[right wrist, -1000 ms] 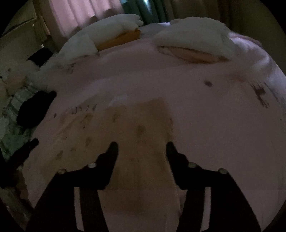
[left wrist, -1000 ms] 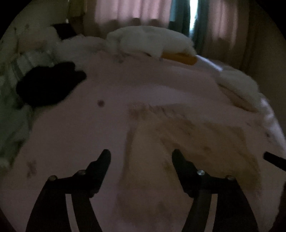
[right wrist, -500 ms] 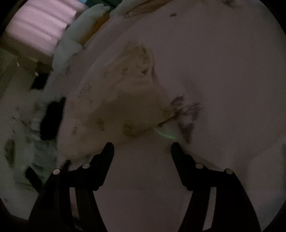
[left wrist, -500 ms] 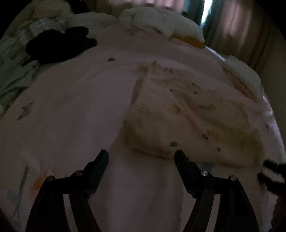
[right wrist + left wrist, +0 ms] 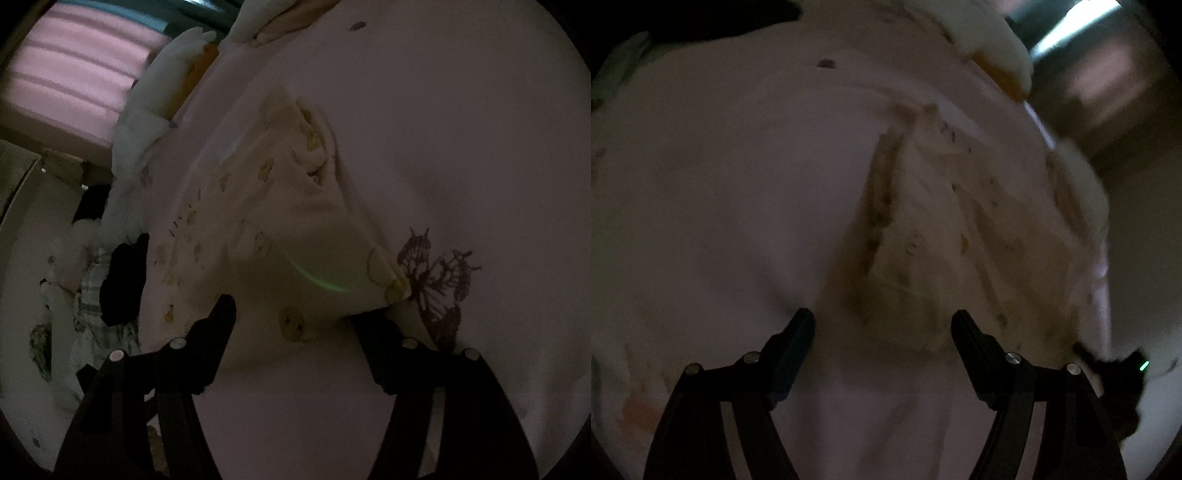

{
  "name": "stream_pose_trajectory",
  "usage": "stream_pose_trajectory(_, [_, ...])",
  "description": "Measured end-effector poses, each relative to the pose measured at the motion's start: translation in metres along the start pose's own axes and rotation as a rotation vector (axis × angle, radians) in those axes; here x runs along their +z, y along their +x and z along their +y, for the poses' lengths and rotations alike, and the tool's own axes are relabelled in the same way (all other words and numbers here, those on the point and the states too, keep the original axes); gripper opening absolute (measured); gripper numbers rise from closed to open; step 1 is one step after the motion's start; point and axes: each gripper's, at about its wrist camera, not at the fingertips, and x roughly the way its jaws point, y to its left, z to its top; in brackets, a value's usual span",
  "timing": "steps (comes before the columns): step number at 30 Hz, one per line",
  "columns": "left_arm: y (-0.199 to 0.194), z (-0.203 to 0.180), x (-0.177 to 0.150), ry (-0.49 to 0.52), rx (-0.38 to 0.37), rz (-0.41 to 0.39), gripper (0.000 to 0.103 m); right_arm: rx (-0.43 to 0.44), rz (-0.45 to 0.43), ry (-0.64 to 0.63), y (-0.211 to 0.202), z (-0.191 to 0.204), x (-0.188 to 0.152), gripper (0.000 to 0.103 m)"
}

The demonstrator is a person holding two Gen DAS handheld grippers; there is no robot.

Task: Fold small clothes

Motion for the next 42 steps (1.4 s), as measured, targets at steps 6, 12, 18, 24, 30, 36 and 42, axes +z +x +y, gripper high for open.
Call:
stream_pose_trajectory(6, [0.0,-0.012,-0.014,0.104,0.153,-0.079,0.056,0.049,0.007,0.056,0.005,-0.007,0.006,0.065])
stream_pose_trajectory(12, [0.002,-0.015,-0.015,0.112,0.165,-0.099,0.044,0.11,-0.015,0.204,0.003,-0.02,0.012,0.057])
stream_pose_trajectory(18, [0.006,-0.014,-0.013,0.146,0.154,-0.103,0.033,-0.015,-0.071,0.126,0.012,-0.005,0.011,0.021])
stream_pose_trajectory(24, [0.006,-0.017,-0.013,0.158,0.164,-0.111,0.032,-0.083,-0.117,0.004,0.011,0.021,0.011,0.013])
stream_pose_trajectory(30, [0.008,-0.02,-0.01,0.15,0.158,-0.101,0.032,0.001,-0.143,0.009,0.0,0.023,0.015,0.012])
stream_pose_trajectory(36, [0.008,-0.013,-0.005,0.114,0.112,-0.077,0.032,0.085,-0.166,-0.001,0.001,0.053,0.013,0.012])
stream_pose_trajectory(42, [0.006,-0.012,-0.003,0.072,0.115,-0.078,0.032,0.202,-0.083,-0.204,0.04,0.155,-0.012,0.011])
